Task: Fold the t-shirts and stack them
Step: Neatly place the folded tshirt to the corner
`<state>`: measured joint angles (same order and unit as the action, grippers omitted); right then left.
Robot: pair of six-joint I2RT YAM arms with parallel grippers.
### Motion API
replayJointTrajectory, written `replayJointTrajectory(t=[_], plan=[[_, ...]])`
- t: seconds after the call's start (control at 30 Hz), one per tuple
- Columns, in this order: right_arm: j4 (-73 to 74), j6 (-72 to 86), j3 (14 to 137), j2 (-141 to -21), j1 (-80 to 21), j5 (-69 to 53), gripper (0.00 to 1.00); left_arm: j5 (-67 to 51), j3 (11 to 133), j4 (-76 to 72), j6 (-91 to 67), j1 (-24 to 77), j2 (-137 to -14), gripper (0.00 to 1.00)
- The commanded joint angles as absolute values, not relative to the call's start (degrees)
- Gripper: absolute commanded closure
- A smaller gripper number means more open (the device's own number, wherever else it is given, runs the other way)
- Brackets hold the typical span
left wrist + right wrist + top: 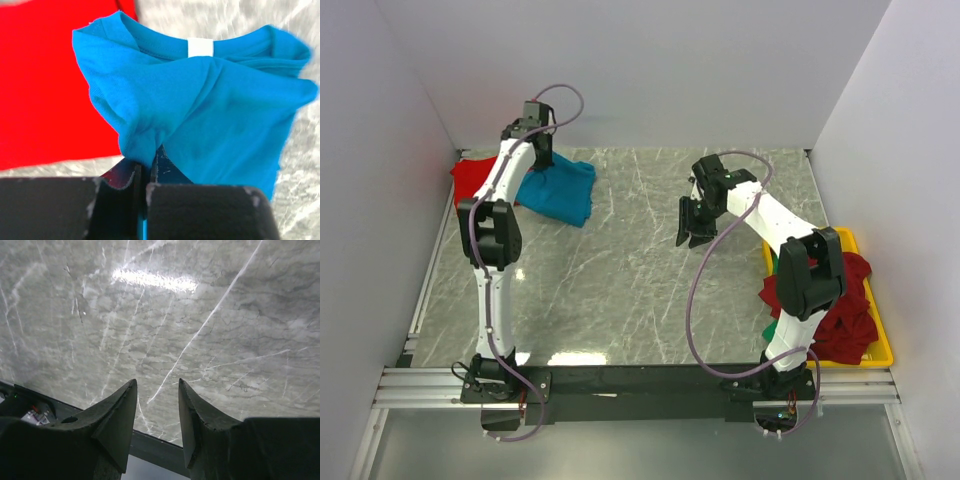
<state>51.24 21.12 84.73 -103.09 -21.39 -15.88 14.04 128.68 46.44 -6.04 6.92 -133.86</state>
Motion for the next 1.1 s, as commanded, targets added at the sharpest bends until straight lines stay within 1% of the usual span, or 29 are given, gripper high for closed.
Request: replayJointTrajectory(t=[0.0, 0.17, 0.6, 0.9, 1.07], plan=[[50.5, 20.2, 84.1, -101.2, -21.8, -17.4, 0.54, 10.7, 133.8, 41.6, -3.6, 4.8, -132.4, 1.00], [49.6, 20.2, 82.1, -100.3, -21.7, -18.4, 0.54, 6.6, 135.2, 39.4, -4.0, 2.4, -132.7, 1.00], [50.4, 20.0, 83.2, -101.1, -21.8, -17.8, 0.54, -4.5, 139.5, 35.0, -10.0, -5.8, -132.2, 1.00], [51.2, 20.0, 84.5, -102.0, -22.0, -17.3, 0.54, -14.0, 136.4, 33.5, -13.6, -10.9, -130.8, 1.00], [51.6, 20.0, 85.0, -102.4, -22.5, -16.9, 0.54, -15.5, 135.8, 34.6, -14.0, -12.7, -131.4, 1.00]])
